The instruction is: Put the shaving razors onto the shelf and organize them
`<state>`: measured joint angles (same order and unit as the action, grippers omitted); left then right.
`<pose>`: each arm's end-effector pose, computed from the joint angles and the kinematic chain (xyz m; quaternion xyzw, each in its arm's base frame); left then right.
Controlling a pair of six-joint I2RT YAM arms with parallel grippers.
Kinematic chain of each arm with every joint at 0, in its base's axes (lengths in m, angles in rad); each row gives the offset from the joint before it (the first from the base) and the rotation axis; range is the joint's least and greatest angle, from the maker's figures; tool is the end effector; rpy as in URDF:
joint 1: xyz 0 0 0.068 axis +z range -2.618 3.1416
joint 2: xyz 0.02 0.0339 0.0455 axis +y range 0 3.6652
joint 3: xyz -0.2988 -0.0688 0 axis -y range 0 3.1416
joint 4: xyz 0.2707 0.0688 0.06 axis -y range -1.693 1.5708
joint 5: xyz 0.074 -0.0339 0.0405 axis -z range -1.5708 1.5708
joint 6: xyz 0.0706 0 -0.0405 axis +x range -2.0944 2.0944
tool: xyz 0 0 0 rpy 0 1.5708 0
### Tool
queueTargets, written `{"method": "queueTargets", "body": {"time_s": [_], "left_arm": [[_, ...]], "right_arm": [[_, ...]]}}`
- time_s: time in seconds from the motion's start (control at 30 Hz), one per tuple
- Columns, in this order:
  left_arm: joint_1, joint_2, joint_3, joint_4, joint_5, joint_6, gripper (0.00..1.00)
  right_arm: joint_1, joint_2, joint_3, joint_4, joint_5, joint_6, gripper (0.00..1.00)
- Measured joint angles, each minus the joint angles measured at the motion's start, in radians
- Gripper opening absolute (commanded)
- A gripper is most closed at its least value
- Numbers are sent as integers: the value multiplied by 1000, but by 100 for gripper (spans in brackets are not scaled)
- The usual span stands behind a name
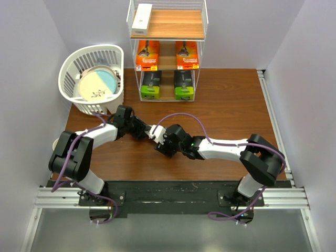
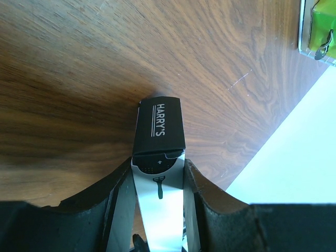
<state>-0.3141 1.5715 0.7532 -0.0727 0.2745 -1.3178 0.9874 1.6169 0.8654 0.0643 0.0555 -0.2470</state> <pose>0.3158 -0.1227 0.1453 -0.4093 0.8407 -0.3289 0.1323 0.2149 0.3185 0.1793 -0.5133 0.7438 0.1313 0.4075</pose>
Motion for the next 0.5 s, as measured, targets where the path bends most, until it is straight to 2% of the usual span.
{"method": "queueTargets", "body": {"time_s": [0.17, 0.3, 0.5], "left_arm": [[1, -2, 0, 5, 2, -3, 41], [8, -8, 1, 14, 10, 21, 56], [43, -62, 62, 59, 60, 159, 68]], "right_arm": [[-2, 1, 0, -6, -11, 9, 47], [-25, -1, 1, -11, -29, 35, 41], [-194, -1, 2, -83, -143, 168, 35]]}}
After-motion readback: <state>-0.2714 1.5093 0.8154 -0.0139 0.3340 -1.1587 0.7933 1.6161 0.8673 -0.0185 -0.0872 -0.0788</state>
